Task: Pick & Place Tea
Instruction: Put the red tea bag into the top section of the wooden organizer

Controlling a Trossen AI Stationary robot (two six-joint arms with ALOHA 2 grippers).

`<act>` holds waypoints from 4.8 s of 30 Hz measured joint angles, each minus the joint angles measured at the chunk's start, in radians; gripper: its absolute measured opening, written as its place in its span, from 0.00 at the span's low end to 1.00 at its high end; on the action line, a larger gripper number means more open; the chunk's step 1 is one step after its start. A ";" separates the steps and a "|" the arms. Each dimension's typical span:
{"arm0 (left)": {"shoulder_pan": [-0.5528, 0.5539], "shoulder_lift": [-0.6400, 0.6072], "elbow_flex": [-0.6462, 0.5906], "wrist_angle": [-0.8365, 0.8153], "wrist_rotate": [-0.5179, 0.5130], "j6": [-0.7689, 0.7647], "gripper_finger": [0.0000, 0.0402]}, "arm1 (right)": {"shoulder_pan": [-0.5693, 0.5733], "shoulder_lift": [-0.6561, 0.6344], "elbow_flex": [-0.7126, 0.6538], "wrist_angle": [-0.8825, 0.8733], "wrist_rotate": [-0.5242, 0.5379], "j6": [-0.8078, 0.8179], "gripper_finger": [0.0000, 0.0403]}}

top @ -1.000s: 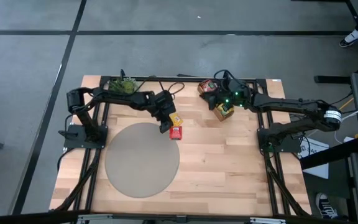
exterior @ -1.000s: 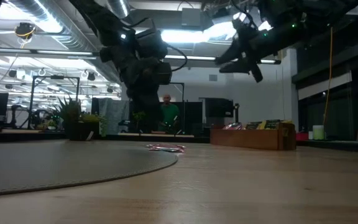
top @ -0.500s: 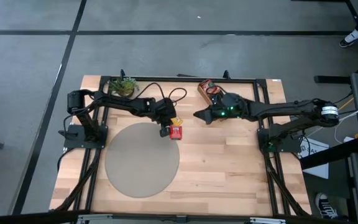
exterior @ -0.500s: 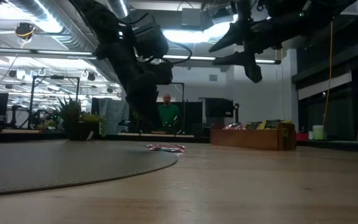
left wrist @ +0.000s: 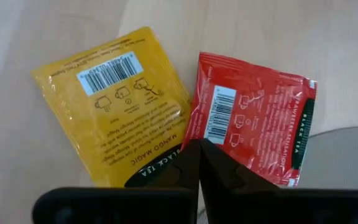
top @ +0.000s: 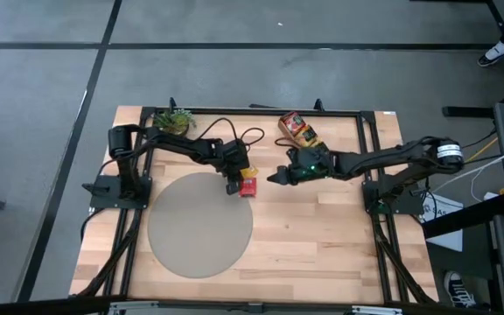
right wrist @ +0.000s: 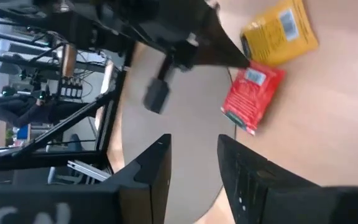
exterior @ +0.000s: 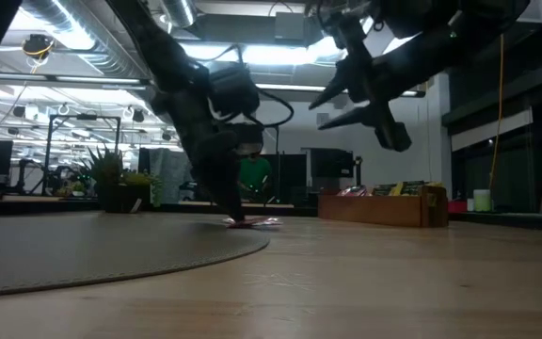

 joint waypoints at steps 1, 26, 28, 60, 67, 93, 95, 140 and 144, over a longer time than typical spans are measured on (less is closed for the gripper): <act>0.000 0.003 0.001 0.001 0.013 0.000 0.01 | 0.007 0.010 0.000 0.000 0.000 0.022 0.32; 0.013 0.031 0.001 -0.007 0.145 -0.234 0.01 | 0.079 0.413 -0.001 0.284 -0.058 0.241 0.29; 0.013 0.031 0.001 -0.007 0.145 -0.234 0.01 | 0.078 0.425 -0.001 0.283 -0.057 0.248 0.29; 0.012 0.035 -0.002 0.055 0.199 -0.379 0.01 | 0.024 0.432 0.002 0.255 -0.060 0.217 0.29; 0.012 0.034 -0.001 0.064 0.191 -0.395 0.00 | 0.025 0.434 0.027 0.195 -0.088 0.237 0.29; 0.020 -0.098 0.001 -0.068 0.135 -0.032 0.01 | 0.018 0.556 0.245 0.036 -0.097 0.038 0.29; 0.003 -0.117 0.001 -0.092 0.133 0.036 0.00 | 0.018 0.540 0.243 0.028 -0.057 0.007 0.29; -0.051 0.026 0.000 0.044 0.090 -0.043 0.01 | 0.097 0.470 0.246 -0.169 0.120 0.090 0.43; -0.051 0.027 -0.001 0.058 0.096 -0.068 0.01 | 0.089 0.479 0.248 -0.159 0.113 0.106 0.51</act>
